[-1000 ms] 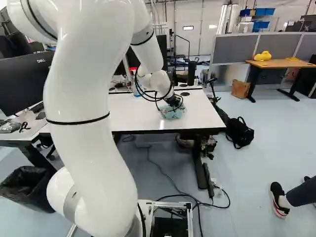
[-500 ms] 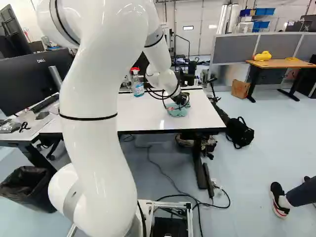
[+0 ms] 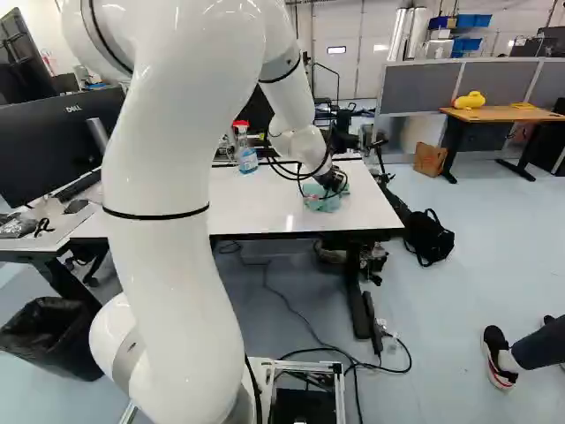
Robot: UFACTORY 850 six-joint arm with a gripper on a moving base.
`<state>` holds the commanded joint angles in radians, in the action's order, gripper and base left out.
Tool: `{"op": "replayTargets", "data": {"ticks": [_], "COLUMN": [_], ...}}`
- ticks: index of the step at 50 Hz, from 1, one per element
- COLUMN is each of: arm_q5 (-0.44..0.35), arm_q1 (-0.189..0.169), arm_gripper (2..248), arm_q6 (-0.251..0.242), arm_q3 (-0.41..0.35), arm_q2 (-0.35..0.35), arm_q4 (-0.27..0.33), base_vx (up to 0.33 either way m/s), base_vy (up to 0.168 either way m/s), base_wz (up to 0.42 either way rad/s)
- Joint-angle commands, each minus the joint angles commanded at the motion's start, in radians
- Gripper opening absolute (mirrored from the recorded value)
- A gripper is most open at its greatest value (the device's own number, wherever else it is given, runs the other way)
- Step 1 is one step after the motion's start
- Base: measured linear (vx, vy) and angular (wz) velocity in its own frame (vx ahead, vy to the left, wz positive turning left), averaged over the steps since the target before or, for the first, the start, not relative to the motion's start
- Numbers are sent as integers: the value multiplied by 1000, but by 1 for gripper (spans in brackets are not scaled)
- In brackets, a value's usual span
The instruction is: Clean the table with the green towel
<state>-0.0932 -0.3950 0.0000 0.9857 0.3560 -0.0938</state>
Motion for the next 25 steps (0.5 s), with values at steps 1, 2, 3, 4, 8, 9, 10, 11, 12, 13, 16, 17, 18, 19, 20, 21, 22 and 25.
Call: {"op": "replayTargets", "data": {"ticks": [1,2,3,4,8,9,10,11,12,13,16,17,18,19,20,21,22,25], "arm_q5": [0,0,0,0,0,0,0,0,0,0,0,0,0,0,0,0,0,0], "arm_q1": [-1,-1,-2,-2,-2,-2,-1,-1,-1,0,2,2,3,4,4,5,6,8], "arm_gripper": [40,40,40,40,40,40,40,40,40,40,40,40,40,40,40,40,40,40], "arm_q6": [0,0,0,0,0,0,0,0,0,0,0,0,0,0,0,0,0,0], "arm_q3": [-5,-11,-16,-21,-43,-49,-54,-60,-65,-71,-88,-93,-99,-105,-110,-116,-121,-137], "arm_q2": [-4,-8,-13,-17,-35,-39,-44,-48,-53,-57,-71,-76,-81,-85,-90,-95,-99,-113], "arm_q4": [0,0,0,0,0,0,0,0,0,0,0,0,0,0,0,0,0,0], "base_vx": [0,0,0,0,0,0,0,0,0,0,0,0,0,0,0,0,0,0], "base_vy": [0,0,0,0,0,0,0,0,0,0,0,0,0,0,0,0,0,0], "base_wz": [0,0,0,0,0,0,0,0,0,0,0,0,0,0,0,0,0,0]}}
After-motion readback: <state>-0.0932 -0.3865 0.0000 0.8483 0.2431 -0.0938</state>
